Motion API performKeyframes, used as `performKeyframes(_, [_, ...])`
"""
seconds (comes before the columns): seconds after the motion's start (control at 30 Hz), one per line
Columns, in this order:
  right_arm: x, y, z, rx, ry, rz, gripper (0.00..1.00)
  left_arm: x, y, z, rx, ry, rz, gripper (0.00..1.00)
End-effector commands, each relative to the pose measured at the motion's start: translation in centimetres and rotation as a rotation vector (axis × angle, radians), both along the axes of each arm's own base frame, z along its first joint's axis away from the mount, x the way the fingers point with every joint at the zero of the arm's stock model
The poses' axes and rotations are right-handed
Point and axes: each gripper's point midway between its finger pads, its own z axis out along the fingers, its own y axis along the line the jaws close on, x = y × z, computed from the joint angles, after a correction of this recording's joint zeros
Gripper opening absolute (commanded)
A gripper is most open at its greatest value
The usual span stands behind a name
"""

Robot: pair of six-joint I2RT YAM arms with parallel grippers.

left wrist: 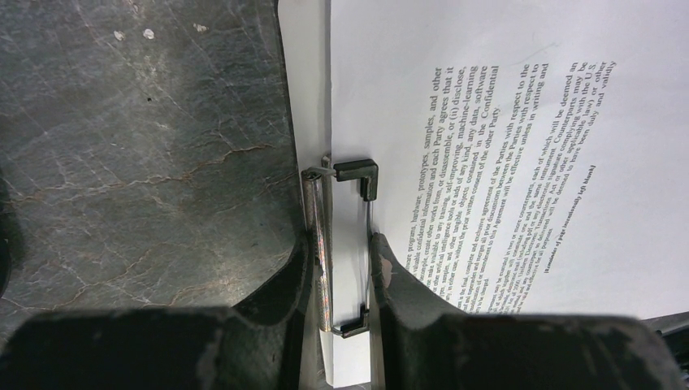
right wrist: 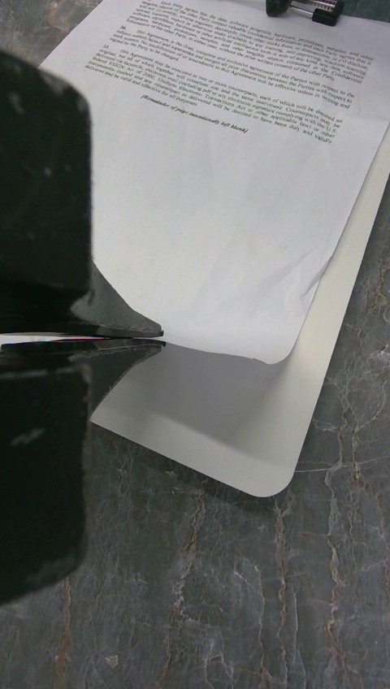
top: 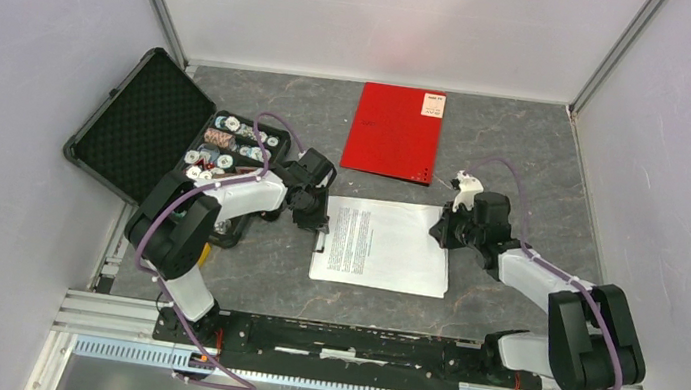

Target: Put the files into the folder

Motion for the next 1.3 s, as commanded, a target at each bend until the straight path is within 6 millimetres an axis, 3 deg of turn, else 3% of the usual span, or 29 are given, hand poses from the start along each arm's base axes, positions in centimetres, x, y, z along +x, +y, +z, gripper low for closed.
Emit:
performKeyframes(0.0, [2.1, 0.4, 1.7, 0.008, -0.074, 0.009, 0.00, -0.2, -1.4, -0.9, -0.062, 0.003, -0.052, 0.02])
performKeyframes(0.43, [2.8, 1.0, 2.4, 0.029, -0.100, 0.022, 0.00, -0.2, -1.3, -1.1, -0.065, 0.005, -0.055, 0.02])
performKeyframes(1.27, [2.4, 0.7, 1.1, 0.034, -0.058, -0.004, 0.00, -0.5, -1.3, -1.3, -0.086, 0.022, -0.039, 0.02])
